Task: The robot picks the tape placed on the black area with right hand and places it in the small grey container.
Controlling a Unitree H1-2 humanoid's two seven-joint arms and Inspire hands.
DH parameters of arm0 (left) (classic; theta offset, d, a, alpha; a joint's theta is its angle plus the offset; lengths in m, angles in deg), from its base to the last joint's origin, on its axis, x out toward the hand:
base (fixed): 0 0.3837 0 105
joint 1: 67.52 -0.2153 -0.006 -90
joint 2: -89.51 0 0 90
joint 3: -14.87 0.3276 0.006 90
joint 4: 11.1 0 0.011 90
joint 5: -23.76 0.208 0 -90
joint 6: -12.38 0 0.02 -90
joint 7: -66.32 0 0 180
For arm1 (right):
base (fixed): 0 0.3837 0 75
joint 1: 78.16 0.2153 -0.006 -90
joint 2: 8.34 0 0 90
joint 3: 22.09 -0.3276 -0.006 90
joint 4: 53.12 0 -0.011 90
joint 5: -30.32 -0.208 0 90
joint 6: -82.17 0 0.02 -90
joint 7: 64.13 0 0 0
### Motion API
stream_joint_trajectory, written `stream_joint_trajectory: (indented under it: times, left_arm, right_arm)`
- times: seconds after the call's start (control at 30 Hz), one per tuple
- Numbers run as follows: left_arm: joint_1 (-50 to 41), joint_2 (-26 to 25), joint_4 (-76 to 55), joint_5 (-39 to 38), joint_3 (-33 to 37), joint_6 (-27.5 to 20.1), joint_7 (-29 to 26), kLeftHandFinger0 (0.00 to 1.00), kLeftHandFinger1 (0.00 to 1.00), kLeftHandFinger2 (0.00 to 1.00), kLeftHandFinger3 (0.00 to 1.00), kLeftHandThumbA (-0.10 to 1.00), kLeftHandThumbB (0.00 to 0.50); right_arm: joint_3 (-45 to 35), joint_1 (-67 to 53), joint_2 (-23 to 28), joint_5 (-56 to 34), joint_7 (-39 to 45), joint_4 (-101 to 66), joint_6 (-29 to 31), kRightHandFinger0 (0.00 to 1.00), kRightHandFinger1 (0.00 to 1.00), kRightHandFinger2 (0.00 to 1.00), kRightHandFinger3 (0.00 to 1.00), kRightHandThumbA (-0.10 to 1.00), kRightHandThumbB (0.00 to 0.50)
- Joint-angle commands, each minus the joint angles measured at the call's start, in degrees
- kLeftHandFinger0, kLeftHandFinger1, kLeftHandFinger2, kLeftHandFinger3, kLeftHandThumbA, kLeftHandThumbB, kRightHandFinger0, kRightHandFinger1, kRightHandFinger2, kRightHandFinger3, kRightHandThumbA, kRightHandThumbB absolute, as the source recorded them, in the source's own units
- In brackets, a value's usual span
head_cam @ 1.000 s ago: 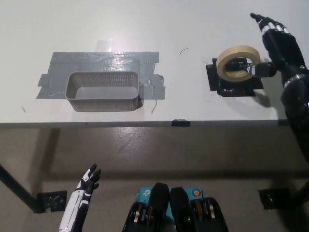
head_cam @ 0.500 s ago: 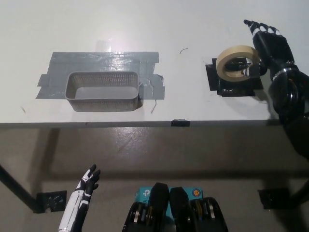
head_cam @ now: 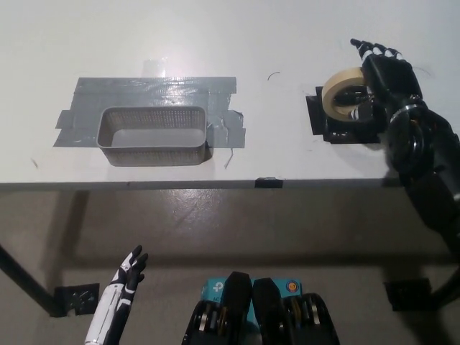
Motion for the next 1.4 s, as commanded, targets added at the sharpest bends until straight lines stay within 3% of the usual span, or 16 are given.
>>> stream_joint_trajectory:
  times: [0.0, 0.3, 0.37, 0.4, 0.43, 0.47, 0.5, 0.53, 0.57, 0.6, 0.7, 0.87, 1.03, 1.2, 1.27, 1.37]
  left_arm:
    - [0.2, -0.8, -1.1, 0.2, 0.2, -1.2, 0.6, 1.0, 1.0, 1.0, 1.0, 1.0, 0.117]
    - [-0.4, -0.8, -1.7, 0.0, 0.3, -0.7, 0.9, 1.0, 1.0, 1.0, 1.0, 1.0, 0.124]
    - [-0.6, -0.9, -1.8, 0.2, 0.4, -0.9, 0.9, 1.0, 1.0, 1.0, 1.0, 1.0, 0.122]
    - [-0.6, -0.9, -1.8, -0.1, 0.4, -1.0, 1.0, 1.0, 1.0, 1.0, 1.0, 1.0, 0.122]
    - [-0.7, -0.9, -1.7, -0.4, 0.3, -1.0, 1.1, 1.0, 1.0, 1.0, 1.0, 1.0, 0.122]
    - [-0.7, -0.9, -1.6, -0.4, 0.3, -1.1, 1.1, 1.0, 1.0, 1.0, 1.0, 1.0, 0.118]
    - [-0.7, -0.8, -1.5, -0.3, 0.4, -1.2, 1.1, 1.0, 1.0, 1.0, 1.0, 1.0, 0.118]
    - [-0.9, -0.7, -1.4, -0.4, 0.5, -1.5, 1.1, 1.0, 1.0, 1.0, 1.0, 1.0, 0.113]
    - [-1.1, -0.7, -1.4, 0.1, 0.7, -1.8, 0.9, 1.0, 1.0, 1.0, 1.0, 1.0, 0.109]
    - [-1.1, -0.8, -1.6, 0.4, 0.7, -1.7, 0.8, 1.0, 1.0, 1.0, 1.0, 1.0, 0.111]
    - [-1.4, -1.0, -2.0, 0.0, 0.6, -1.4, 1.2, 1.0, 1.0, 1.0, 1.0, 1.0, 0.104]
    - [-1.3, -1.2, -1.8, 0.0, 0.7, -1.7, 1.3, 1.0, 1.0, 1.0, 1.0, 1.0, 0.091]
    - [-0.9, -1.4, -1.7, -0.2, 0.6, -1.7, 1.4, 1.0, 1.0, 1.0, 1.0, 1.0, 0.09]
    - [-2.1, -1.3, -2.7, -0.1, 0.8, -0.8, 1.5, 1.0, 1.0, 1.0, 1.0, 1.0, 0.097]
    - [-1.6, -1.3, -2.7, -0.4, 0.9, -0.8, 1.7, 1.0, 1.0, 1.0, 1.0, 1.0, 0.089]
    - [-1.6, -1.3, -2.3, -0.3, 1.0, -1.4, 1.8, 1.0, 1.0, 1.0, 1.0, 1.0, 0.091]
  right_arm:
    - [0.4, 5.1, -0.1, 0.8, -3.0, 1.6, -0.3, 1.0, 1.0, 1.0, 1.0, 0.97, 0.374]
    - [2.0, 6.3, -2.0, 2.4, -14.3, 7.7, 3.4, 1.0, 1.0, 1.0, 1.0, 0.84, 0.358]
    - [2.2, 7.1, -3.0, 2.8, -20.4, 11.3, 4.9, 1.0, 1.0, 1.0, 1.0, 0.64, 0.293]
    - [1.8, 7.7, -4.0, 2.4, -26.3, 14.8, 7.0, 0.96, 0.87, 0.8, 0.92, 0.48, 0.305]
    - [1.4, 7.9, -4.7, 1.8, -28.4, 16.5, 8.0, 0.67, 0.65, 0.67, 0.8, 0.4, 0.288]
    - [1.7, 8.2, -5.3, 1.8, -29.4, 18.3, 7.7, 0.47, 0.47, 0.53, 0.69, 0.39, 0.232]
    - [2.0, 8.3, -5.4, 1.9, -29.9, 18.9, 7.6, 0.31, 0.39, 0.47, 0.63, 0.41, 0.214]
    - [1.7, 8.1, -6.0, 1.6, -32.0, 20.1, 8.0, 0.07, 0.2, 0.34, 0.46, 0.37, 0.211]
    - [2.4, 7.7, -6.3, 2.1, -36.3, 21.9, 10.1, 0.0, 0.01, 0.13, 0.23, 0.25, 0.222]
    - [2.7, 7.6, -6.5, 2.2, -37.8, 23.0, 10.9, 0.0, 0.0, 0.05, 0.16, 0.15, 0.207]
    - [3.3, 6.6, -6.6, 1.8, -38.9, 25.7, 12.6, 0.0, 0.04, 0.09, 0.25, 0.04, 0.126]
    - [3.3, 6.7, -6.3, 0.9, -40.1, 27.1, 14.2, 0.0, 0.25, 0.43, 0.39, 0.05, 0.092]
    - [3.2, 8.2, -6.3, -0.1, -41.9, 27.9, 16.7, 0.0, 0.42, 0.72, 0.77, -0.03, 0.108]
    - [2.8, 8.3, -6.6, -0.9, -41.5, 25.7, 17.9, 0.07, 0.51, 0.79, 0.86, 0.02, 0.135]
    - [2.3, 9.0, -6.7, -1.6, -41.4, 24.0, 18.7, 0.07, 0.53, 0.85, 0.95, -0.04, 0.132]
    - [2.9, 10.6, -7.9, -0.8, -41.1, 21.6, 18.0, 0.0, 0.39, 0.73, 0.9, -0.08, 0.104]
